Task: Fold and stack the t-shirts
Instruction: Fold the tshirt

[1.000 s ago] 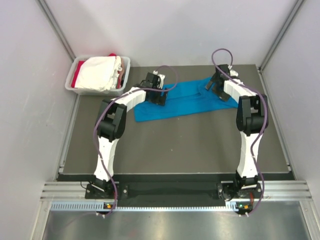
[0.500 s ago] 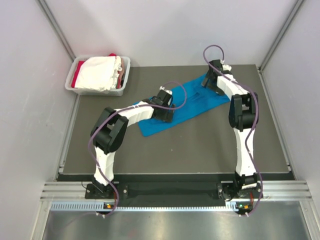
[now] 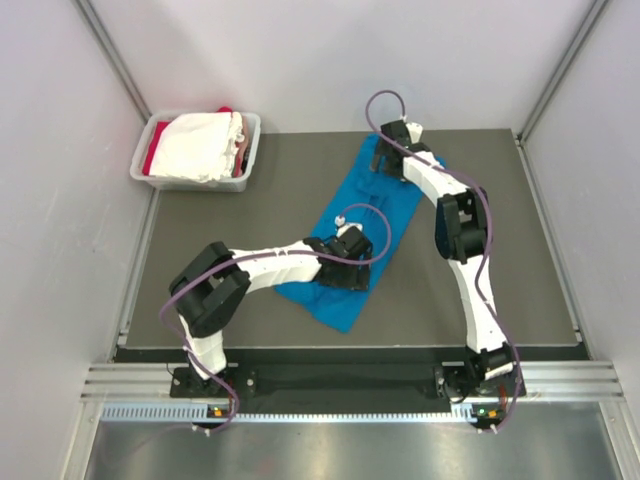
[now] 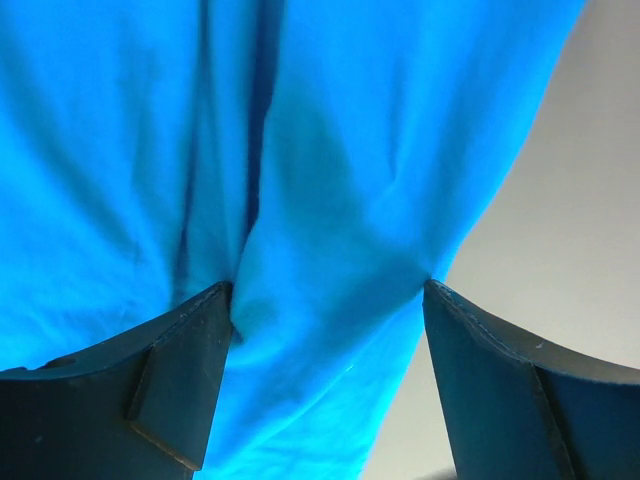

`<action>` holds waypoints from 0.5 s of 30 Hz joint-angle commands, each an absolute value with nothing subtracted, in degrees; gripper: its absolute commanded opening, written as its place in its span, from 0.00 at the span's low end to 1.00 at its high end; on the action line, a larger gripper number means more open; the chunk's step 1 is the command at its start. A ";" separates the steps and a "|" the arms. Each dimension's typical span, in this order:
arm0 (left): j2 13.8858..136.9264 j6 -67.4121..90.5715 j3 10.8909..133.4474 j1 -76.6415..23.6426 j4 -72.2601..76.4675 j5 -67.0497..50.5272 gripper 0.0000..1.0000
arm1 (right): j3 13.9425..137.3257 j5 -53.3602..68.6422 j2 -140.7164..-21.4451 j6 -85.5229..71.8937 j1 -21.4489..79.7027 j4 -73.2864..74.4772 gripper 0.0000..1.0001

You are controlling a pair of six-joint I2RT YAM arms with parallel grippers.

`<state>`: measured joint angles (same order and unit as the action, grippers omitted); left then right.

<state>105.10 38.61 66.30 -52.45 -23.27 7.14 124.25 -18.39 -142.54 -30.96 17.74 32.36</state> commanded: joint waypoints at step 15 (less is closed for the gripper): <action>108.37 61.70 68.38 -61.17 -32.87 1.84 0.78 | 135.26 -7.56 -151.00 -28.30 30.32 29.88 1.00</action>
